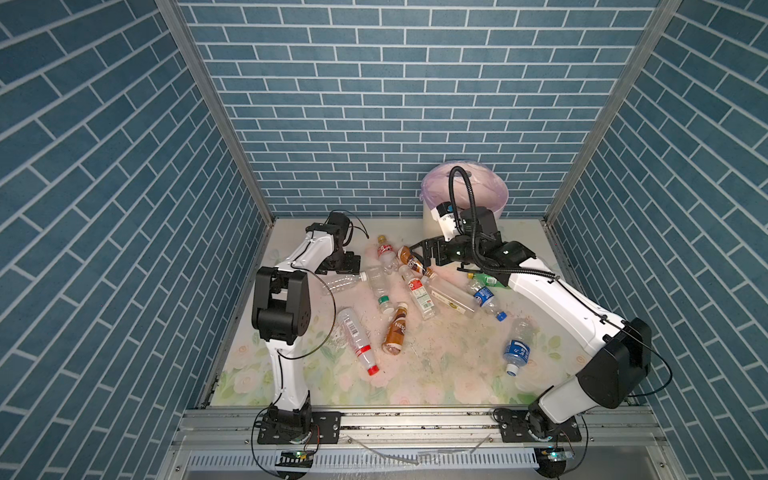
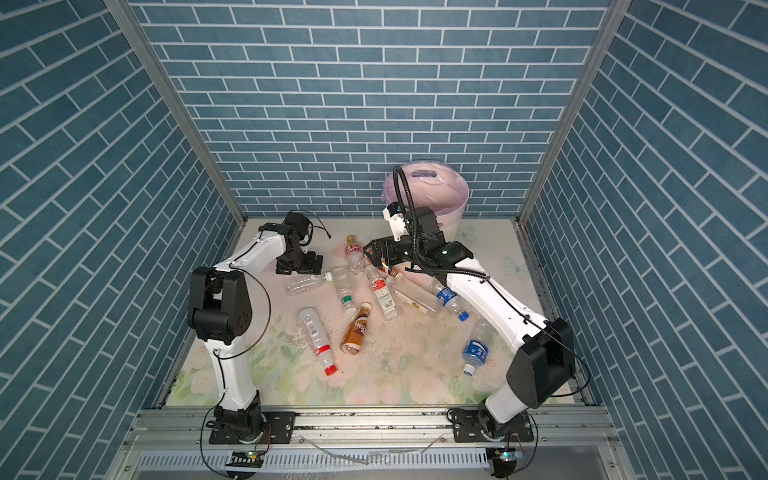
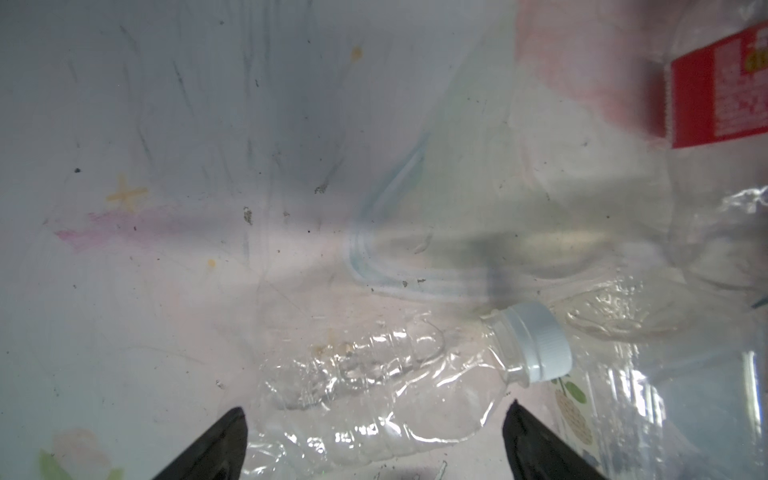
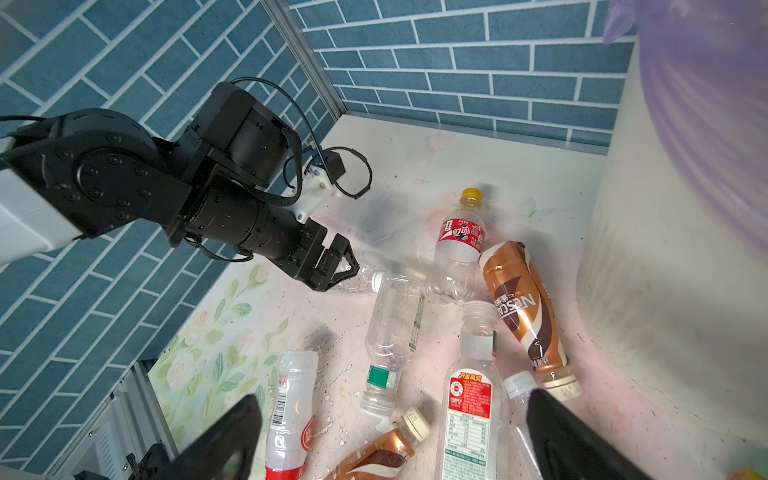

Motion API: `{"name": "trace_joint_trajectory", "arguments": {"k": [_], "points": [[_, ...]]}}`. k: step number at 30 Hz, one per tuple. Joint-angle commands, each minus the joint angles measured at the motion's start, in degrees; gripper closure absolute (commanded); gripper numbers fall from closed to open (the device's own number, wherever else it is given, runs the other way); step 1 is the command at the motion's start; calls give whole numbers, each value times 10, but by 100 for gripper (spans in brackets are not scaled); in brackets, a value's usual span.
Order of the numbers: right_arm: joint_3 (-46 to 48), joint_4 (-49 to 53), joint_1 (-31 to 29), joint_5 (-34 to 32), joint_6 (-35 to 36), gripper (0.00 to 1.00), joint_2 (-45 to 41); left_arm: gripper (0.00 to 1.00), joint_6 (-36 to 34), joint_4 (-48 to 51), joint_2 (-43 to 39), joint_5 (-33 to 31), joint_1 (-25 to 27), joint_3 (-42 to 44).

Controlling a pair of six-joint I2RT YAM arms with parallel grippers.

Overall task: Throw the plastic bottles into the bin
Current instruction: 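Close the left gripper on the clear white-cap water bottle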

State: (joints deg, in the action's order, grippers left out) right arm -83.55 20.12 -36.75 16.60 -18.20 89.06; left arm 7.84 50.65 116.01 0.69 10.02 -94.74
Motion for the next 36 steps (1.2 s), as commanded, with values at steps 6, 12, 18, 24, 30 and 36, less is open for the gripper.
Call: {"name": "trace_joint_trajectory", "arguments": {"k": [6, 12, 18, 24, 30, 36], "points": [[11, -6, -2, 7, -2, 1, -4, 3, -92, -1, -25, 31, 10, 25], [15, -8, -2, 5, -2, 1, -10, 3, -132, 4, -17, 2, 15, 25], [18, -16, -2, 31, -7, 1, -10, 5, -160, 8, -4, -12, 15, 21], [26, -41, -3, 77, -24, 1, -3, 7, -175, 8, 8, -21, 17, 28], [26, -44, -4, 85, -35, 1, 6, 8, -183, 3, 15, -24, 18, 35], [27, -44, -4, 83, -38, 1, 9, 10, -186, 2, 29, -31, 18, 35]]}}
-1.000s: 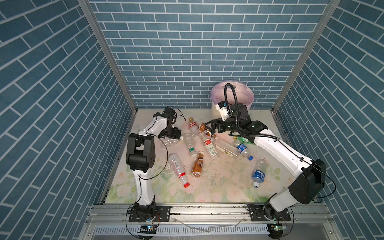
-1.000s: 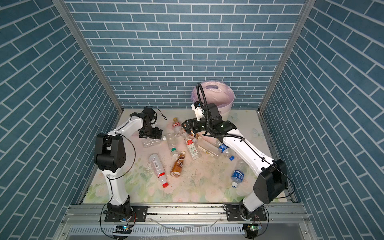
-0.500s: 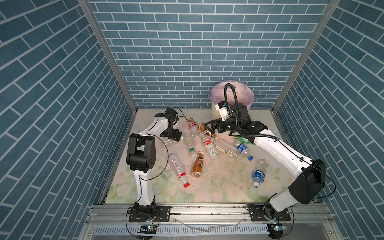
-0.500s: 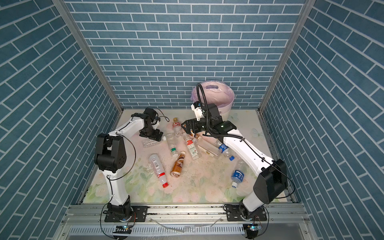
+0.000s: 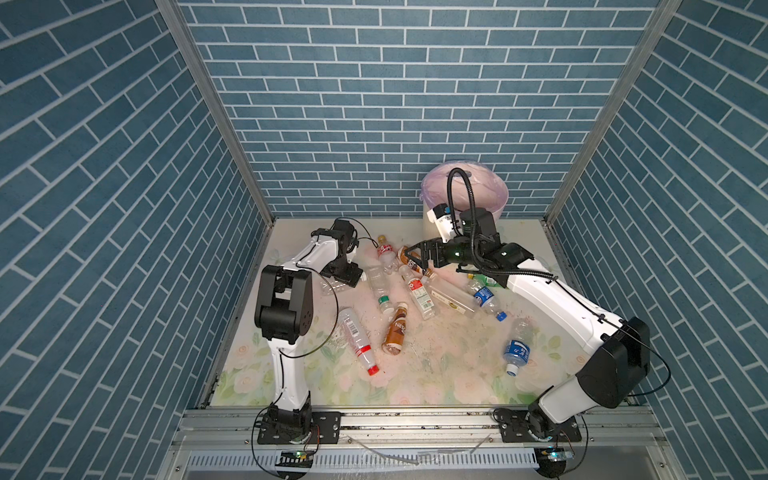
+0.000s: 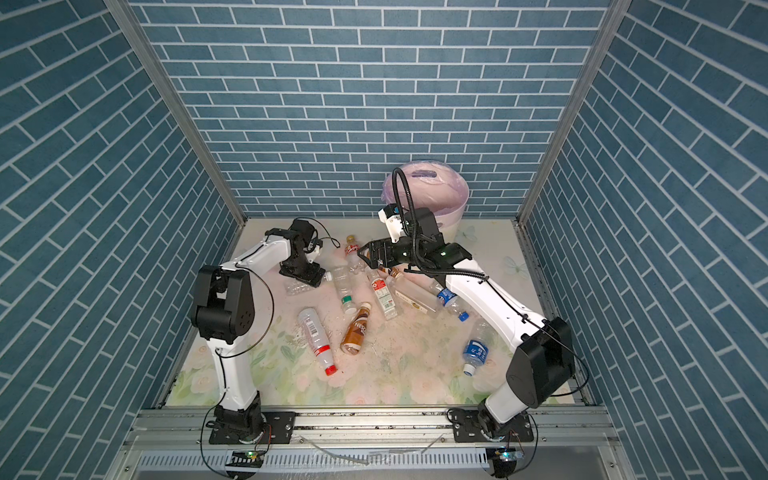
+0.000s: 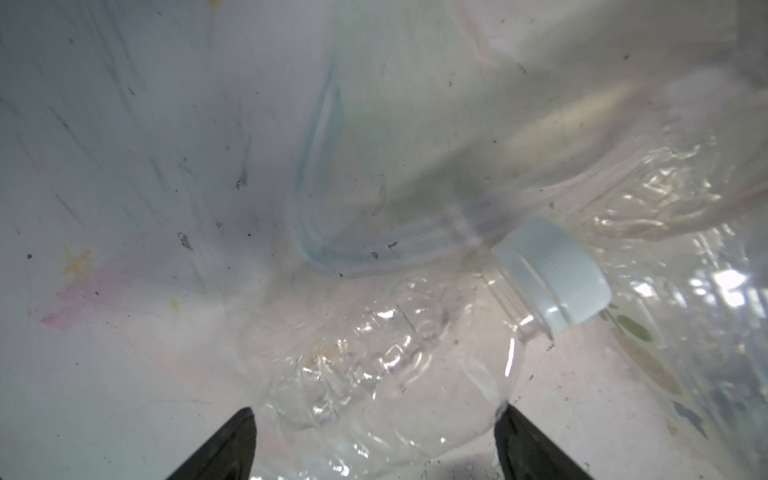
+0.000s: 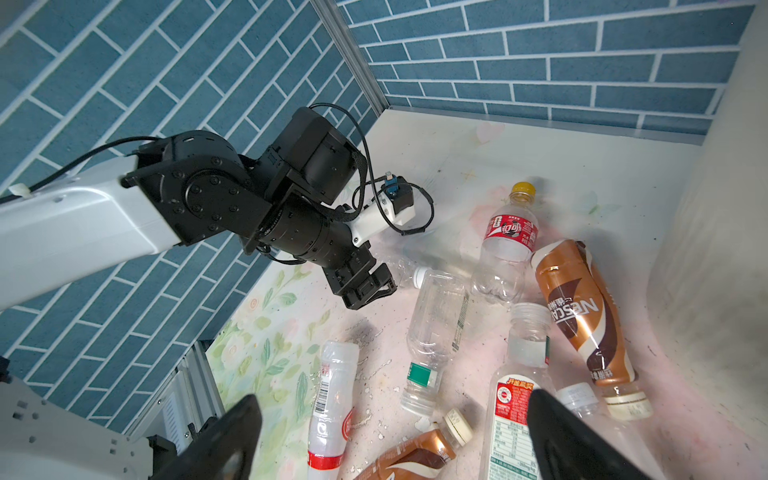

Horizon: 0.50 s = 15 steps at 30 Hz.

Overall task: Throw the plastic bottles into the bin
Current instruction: 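Close the left gripper on the clear white-cap water bottle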

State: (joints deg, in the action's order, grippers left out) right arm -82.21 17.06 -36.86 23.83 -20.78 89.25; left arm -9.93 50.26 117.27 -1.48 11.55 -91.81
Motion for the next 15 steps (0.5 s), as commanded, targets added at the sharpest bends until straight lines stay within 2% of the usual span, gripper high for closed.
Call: {"name": "trace_joint_trajectory", "arguments": {"k": [1, 15], "points": [[14, -13, -3, 10, -12, 1, 7, 10, -7, 5, 20, -13, 2, 5], [14, -14, -3, 7, -15, 1, 16, 15, 7, -6, 53, -51, -4, -7]]}}
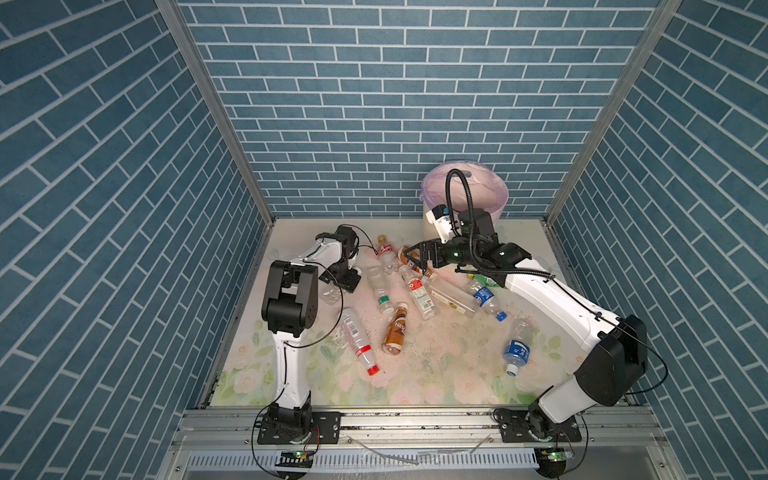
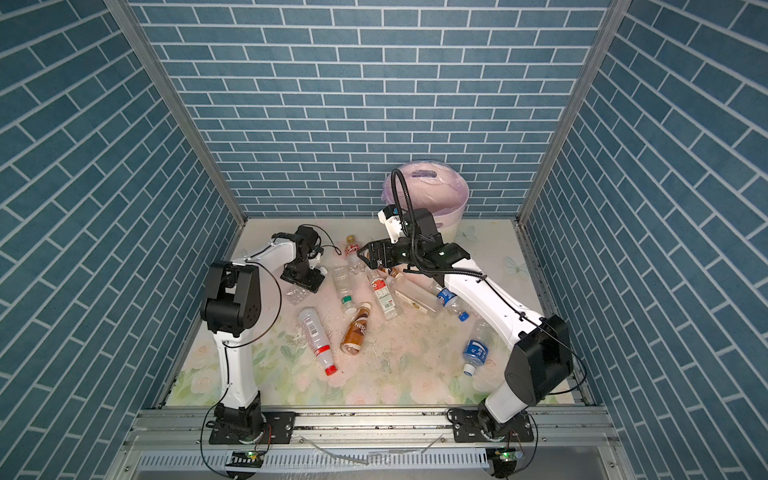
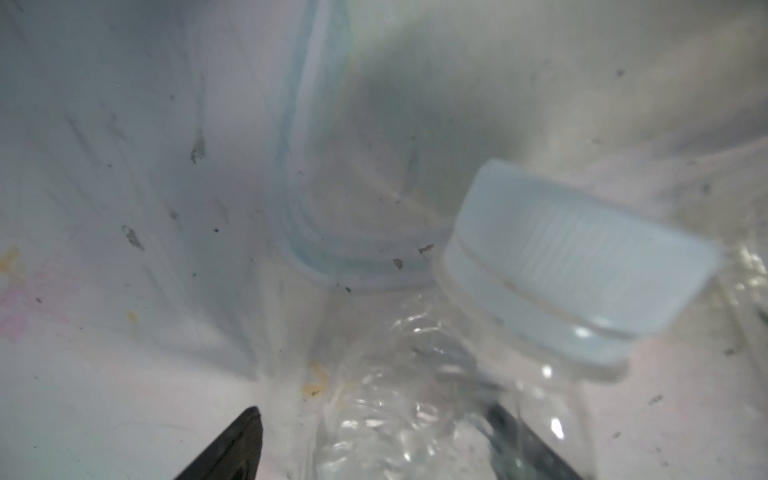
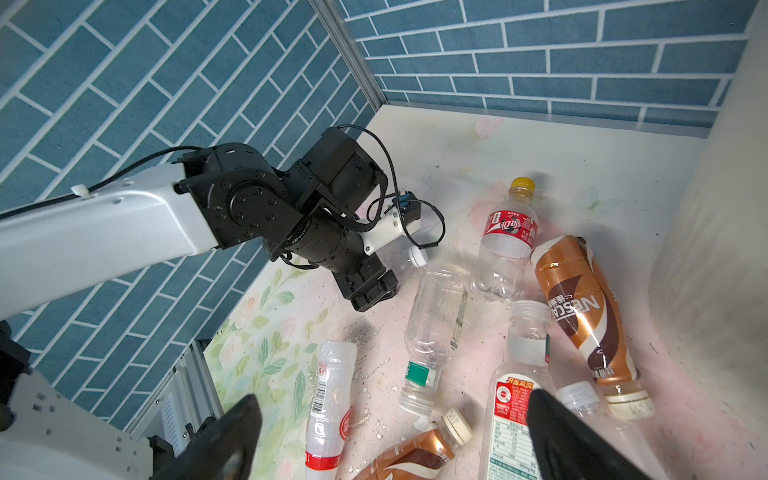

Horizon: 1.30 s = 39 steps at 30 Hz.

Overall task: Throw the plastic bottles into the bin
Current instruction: 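Close the left gripper on the clear white-cap water bottle, then lift the clear bottle with the left gripper toward the right gripper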

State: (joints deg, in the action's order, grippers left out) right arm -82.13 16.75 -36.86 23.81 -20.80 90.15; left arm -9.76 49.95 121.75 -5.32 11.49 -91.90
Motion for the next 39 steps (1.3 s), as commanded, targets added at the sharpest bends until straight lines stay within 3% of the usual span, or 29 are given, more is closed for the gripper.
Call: {"name": "trace_joint_trajectory", "arguments": {"k": [1, 11, 18, 23, 28, 34, 39], "points": [[13, -11, -3, 6, -14, 1, 7, 16, 7, -5, 8, -12, -5, -6], [8, -7, -2, -3, -14, 1, 17, 41, 11, -11, 3, 8, -16, -13], [6, -3, -2, -8, -21, 1, 18, 45, 47, -34, -45, 71, -34, -22], [6, -15, -2, 0, -38, 1, 20, 45, 114, -54, -95, 163, -54, -47], [4, -35, -1, 4, -54, 1, 24, 45, 254, -126, -152, 226, -54, -50], [4, -70, -1, 13, -68, 1, 26, 45, 504, -306, -196, 294, -41, 4], [-5, -87, -1, 8, -58, 1, 22, 44, 589, -345, -196, 292, 7, -33]]}}
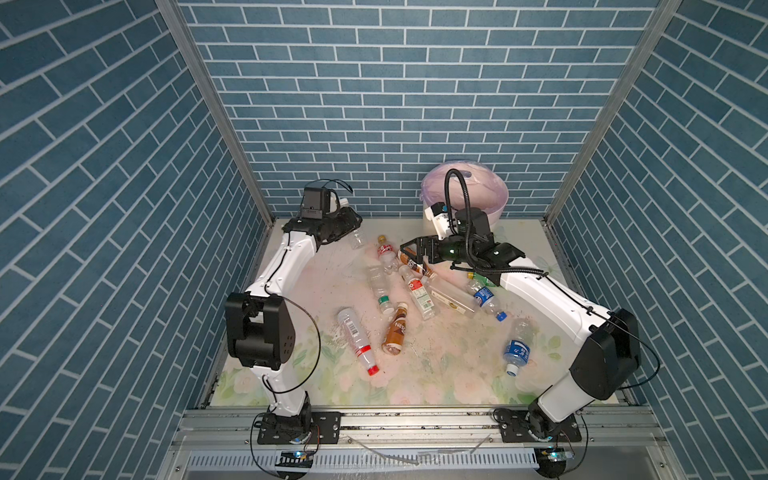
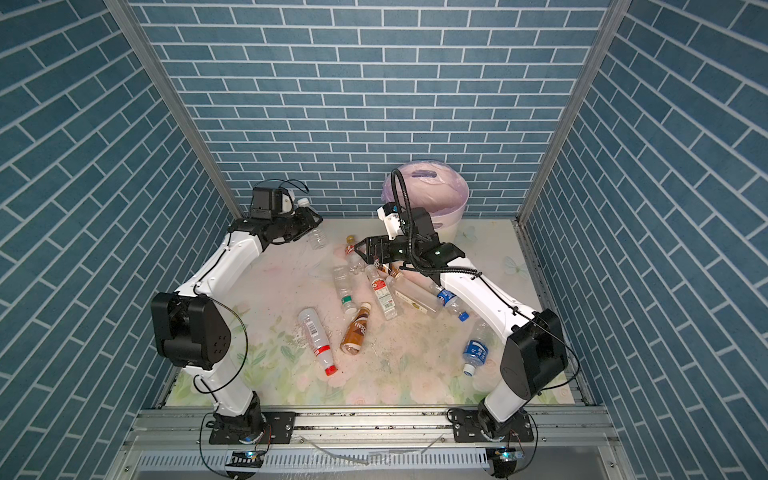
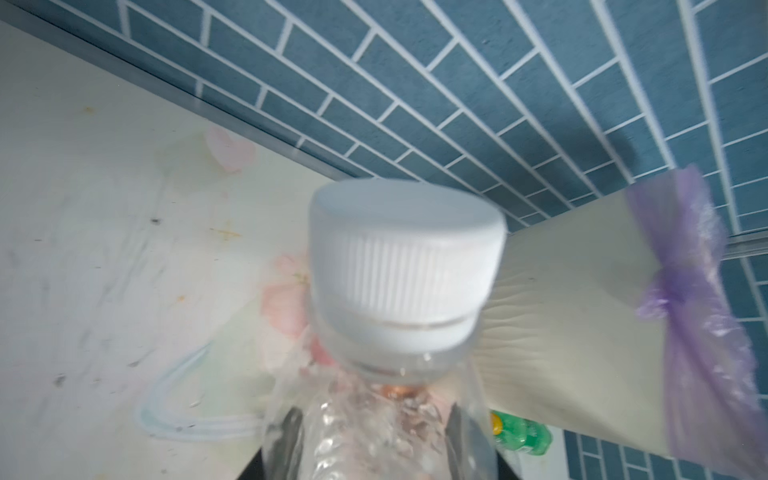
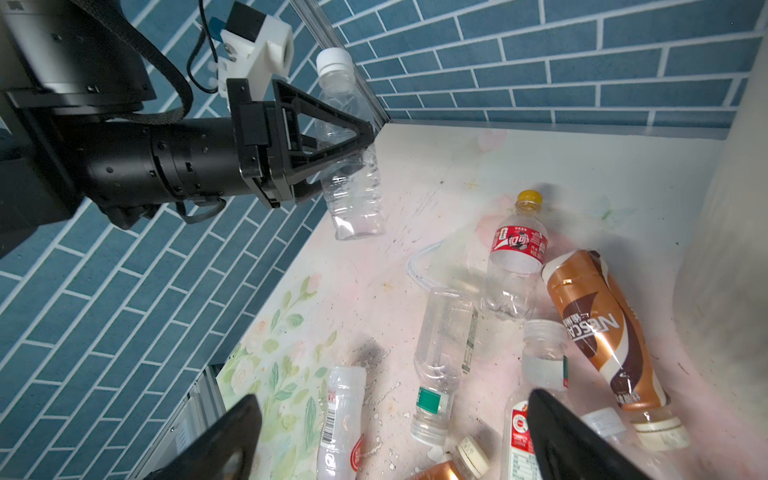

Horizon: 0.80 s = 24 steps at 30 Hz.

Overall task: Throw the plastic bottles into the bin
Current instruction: 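Lift the clear bottle with the left gripper toward the right gripper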

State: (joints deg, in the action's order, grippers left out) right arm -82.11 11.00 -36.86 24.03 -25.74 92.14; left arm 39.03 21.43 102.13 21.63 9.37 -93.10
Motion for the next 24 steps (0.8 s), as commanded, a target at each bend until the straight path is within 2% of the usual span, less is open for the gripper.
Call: {"name": "trace_joint_trajectory", "arguments": {"k": [1, 9, 16, 24], "points": [[-7, -33, -1, 3, -3, 1, 1, 44, 123, -76, -1, 25, 38, -24], [-12, -42, -2, -32, 41, 1, -8, 43, 273, -200, -5, 43, 100, -14], [-5, -38, 1, -60, 64, 1, -21, 43, 307, -222, -21, 49, 126, 0], [-17, -49, 15, -79, 59, 1, -21, 43, 309, -218, -49, 42, 156, 20]]}}
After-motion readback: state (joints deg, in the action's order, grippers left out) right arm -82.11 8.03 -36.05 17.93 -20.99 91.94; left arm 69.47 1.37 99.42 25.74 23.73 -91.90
